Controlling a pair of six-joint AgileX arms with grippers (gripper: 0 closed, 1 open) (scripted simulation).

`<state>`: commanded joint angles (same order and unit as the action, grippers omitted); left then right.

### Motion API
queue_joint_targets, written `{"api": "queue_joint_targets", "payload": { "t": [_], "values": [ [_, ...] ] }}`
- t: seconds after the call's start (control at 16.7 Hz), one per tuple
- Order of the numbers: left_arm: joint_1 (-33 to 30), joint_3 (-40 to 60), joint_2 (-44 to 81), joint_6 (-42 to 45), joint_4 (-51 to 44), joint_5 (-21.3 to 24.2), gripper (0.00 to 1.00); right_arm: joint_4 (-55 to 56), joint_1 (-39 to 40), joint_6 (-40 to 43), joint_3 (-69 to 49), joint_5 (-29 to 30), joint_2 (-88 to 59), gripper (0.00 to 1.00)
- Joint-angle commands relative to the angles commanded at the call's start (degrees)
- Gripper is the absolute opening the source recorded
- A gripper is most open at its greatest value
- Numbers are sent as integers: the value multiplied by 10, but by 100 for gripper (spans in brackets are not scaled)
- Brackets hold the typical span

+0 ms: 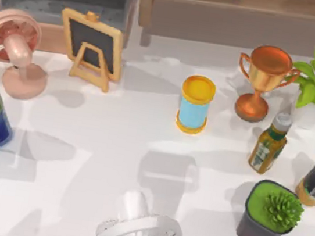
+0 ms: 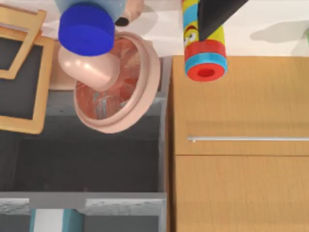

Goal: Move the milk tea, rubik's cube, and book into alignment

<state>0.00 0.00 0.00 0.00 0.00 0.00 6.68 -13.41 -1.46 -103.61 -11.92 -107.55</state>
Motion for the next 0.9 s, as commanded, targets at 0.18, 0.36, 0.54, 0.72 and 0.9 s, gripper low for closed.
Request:
{"api": "queue_joint_targets", "payload": {
  "t": [0.18, 0.36, 0.54, 0.72, 0.9],
  "values": [
    [0, 0, 0, 0, 0, 0, 100, 6, -3, -1, 37, -3, 27, 100],
    [0, 0, 0, 0, 0, 0, 100, 13, -6, -1, 75, -8, 55, 100],
    [0, 0, 0, 0, 0, 0, 100, 16, -7, -1, 78, -9, 59, 100],
    [0, 0, 0, 0, 0, 0, 100, 13, -2, -2, 82, -5, 62, 100],
    [0, 0, 0, 0, 0, 0, 100, 3, 17, -7, 134, 17, 115, 100]
  ]
}}
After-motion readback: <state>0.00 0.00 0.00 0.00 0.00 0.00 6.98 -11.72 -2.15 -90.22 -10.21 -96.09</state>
